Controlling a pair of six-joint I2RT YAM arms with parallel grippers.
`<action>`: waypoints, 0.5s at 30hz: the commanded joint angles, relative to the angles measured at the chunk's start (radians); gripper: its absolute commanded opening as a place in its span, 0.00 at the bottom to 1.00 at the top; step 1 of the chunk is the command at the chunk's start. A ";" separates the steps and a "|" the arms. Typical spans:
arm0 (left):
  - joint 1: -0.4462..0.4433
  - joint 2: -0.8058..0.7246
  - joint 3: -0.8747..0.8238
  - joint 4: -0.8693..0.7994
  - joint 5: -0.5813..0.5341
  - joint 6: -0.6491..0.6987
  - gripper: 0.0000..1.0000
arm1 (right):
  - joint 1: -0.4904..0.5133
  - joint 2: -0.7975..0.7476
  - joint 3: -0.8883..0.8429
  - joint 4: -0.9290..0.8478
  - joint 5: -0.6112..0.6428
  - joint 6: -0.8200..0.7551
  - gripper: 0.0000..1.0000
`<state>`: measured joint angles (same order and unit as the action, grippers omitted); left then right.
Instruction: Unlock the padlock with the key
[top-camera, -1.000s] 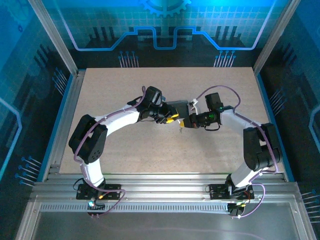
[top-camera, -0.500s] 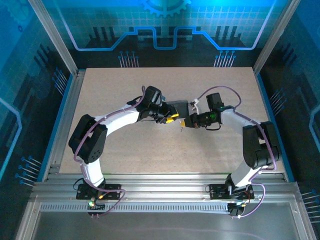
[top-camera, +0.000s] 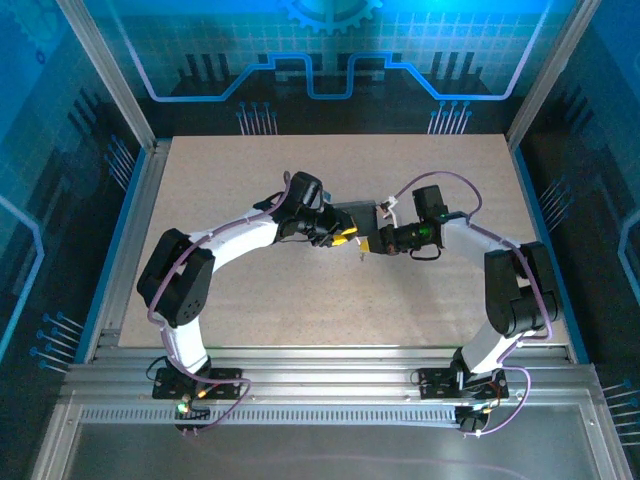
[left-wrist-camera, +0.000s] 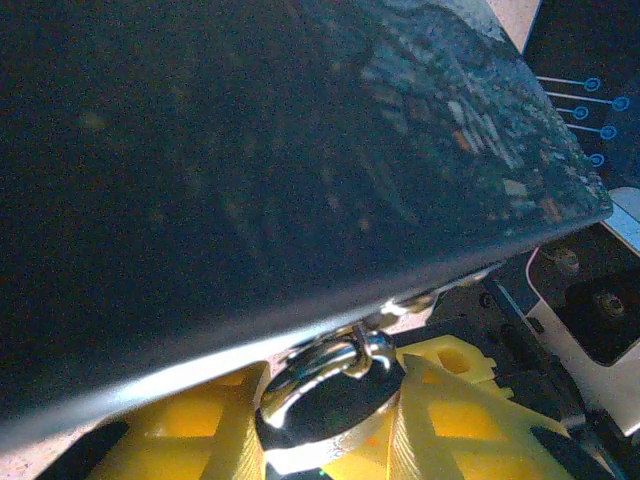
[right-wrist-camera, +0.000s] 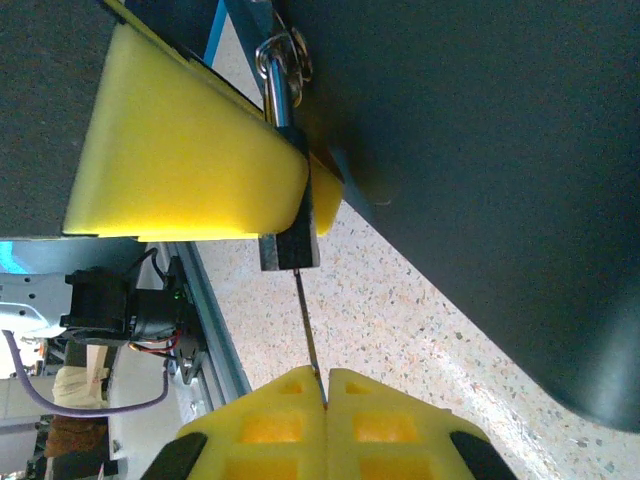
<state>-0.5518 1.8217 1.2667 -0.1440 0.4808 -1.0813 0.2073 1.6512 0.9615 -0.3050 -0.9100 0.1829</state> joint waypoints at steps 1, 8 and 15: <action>0.001 -0.049 0.000 0.027 0.065 0.030 0.01 | 0.003 0.021 0.017 0.034 -0.044 0.014 0.00; 0.000 -0.048 0.002 0.043 0.102 0.058 0.01 | 0.006 0.030 0.023 0.060 -0.099 0.028 0.00; 0.006 -0.059 0.005 0.014 0.151 0.179 0.00 | -0.008 0.030 0.015 0.083 -0.150 0.063 0.00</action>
<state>-0.5392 1.8168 1.2663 -0.1429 0.5407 -0.9913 0.2081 1.6787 0.9615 -0.2684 -0.9882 0.2226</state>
